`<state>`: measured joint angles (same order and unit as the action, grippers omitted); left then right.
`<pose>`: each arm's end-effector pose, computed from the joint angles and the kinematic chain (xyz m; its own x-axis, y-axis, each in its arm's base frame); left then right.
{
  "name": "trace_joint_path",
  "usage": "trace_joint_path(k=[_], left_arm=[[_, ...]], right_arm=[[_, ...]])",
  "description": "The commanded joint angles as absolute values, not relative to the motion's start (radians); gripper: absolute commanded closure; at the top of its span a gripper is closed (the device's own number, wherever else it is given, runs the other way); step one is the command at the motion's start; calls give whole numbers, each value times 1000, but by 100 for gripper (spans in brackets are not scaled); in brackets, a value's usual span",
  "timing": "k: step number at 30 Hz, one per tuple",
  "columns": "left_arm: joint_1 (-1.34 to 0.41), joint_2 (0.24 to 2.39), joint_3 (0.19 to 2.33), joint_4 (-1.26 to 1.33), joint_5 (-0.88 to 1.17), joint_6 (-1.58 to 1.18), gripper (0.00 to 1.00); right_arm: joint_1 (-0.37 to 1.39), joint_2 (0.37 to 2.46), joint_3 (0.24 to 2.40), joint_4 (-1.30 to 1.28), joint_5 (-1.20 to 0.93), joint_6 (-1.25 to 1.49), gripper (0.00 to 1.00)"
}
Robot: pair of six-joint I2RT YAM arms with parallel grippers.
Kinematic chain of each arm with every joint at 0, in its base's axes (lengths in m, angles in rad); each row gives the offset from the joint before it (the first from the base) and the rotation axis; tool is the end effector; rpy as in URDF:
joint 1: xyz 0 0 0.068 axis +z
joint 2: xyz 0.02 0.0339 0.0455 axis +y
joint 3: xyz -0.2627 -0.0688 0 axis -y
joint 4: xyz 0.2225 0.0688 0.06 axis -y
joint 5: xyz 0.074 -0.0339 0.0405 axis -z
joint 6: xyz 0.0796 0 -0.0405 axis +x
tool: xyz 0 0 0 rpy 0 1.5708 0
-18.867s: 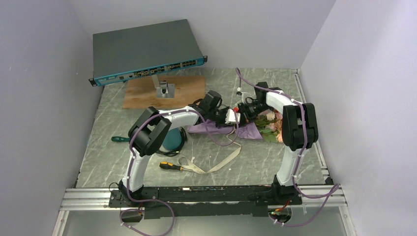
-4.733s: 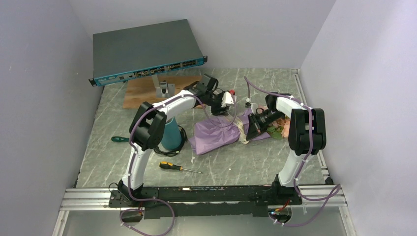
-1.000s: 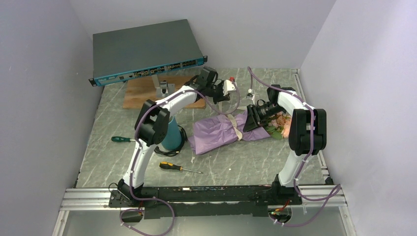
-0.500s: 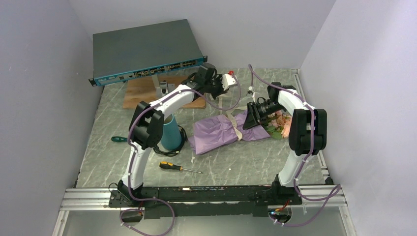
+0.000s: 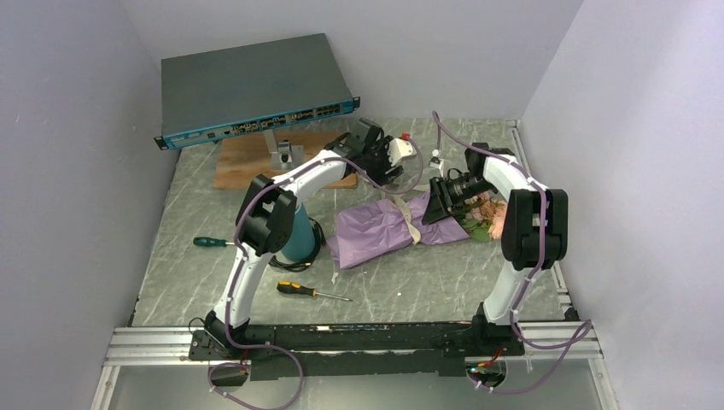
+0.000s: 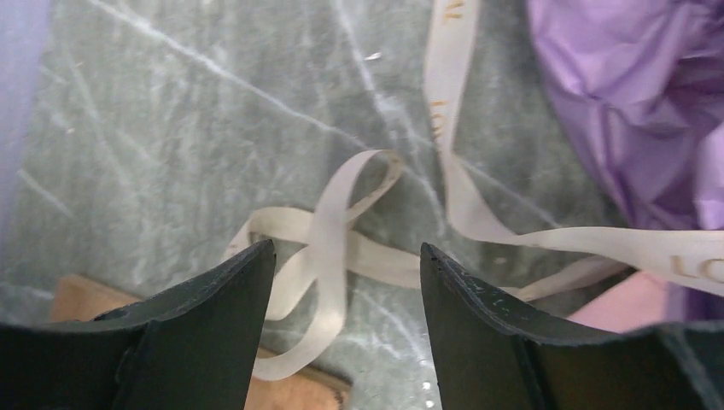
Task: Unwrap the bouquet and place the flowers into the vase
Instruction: Untie the ribbon from the wrapping paper.
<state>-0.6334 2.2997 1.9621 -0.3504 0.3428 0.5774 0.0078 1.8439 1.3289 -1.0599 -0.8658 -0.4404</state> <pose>0.4193 -0.3411 0.1978 -0.0103 0.6454 -0.7638 0.9218 0.3021 0.2428 0.3131 0.0631 0.1835 -0.9037 -0.2833 -0.3210 -0.4280 0.5829 0.6907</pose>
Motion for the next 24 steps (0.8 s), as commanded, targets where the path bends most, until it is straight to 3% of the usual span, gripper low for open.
trace_joint_path(k=[1,15,21,24], left_arm=[[-665,2300,1985,-381,460,539,32],[-688,2455,2080,-466,462,524,32],[-685,2486,2098,-481,451,541,52],[-676,2476,2133,-500,497,541,74]], right_arm=[[-23,1815,1360,-1045,-884,-437,59],[-27,1800,1352,-1049,-876,-435,59],[-34,1789,1351,-1041,-870,-430,59],[-39,1786,1353,-1029,-868,-422,59]])
